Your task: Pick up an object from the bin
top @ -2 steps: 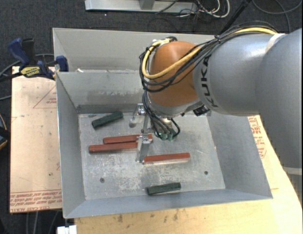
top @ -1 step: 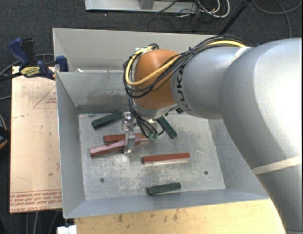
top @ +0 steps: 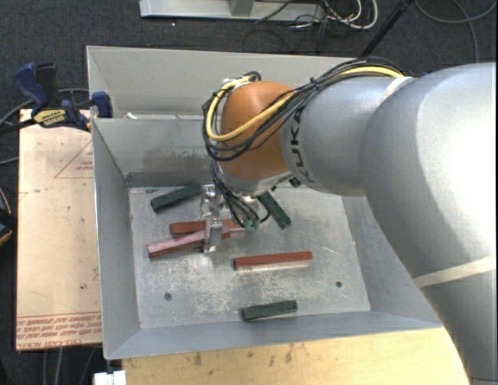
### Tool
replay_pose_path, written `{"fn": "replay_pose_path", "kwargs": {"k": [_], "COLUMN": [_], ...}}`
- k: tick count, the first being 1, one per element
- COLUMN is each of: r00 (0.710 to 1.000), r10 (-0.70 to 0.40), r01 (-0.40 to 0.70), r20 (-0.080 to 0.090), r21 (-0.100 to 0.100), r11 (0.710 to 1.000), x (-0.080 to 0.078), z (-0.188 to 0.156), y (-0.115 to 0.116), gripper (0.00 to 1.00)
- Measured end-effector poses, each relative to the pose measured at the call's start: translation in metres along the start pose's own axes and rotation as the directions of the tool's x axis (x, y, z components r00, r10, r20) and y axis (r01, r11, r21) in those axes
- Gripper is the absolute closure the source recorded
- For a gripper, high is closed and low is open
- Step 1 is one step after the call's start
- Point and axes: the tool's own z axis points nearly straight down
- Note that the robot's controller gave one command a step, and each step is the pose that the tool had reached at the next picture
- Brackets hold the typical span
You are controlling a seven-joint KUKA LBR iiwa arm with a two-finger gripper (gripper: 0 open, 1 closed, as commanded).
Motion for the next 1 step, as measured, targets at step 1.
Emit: {"fn": "replay_pose_path", "kwargs": {"k": [1], "r00": [1.0], "r10": [-0.021], "r01": [0.021], "r20": [-0.012], "r21": [0.003], "r11": [1.0], "x": [0.0038], "z": [-0.2037], "y": [0.0273], "gripper": [1.0]}}
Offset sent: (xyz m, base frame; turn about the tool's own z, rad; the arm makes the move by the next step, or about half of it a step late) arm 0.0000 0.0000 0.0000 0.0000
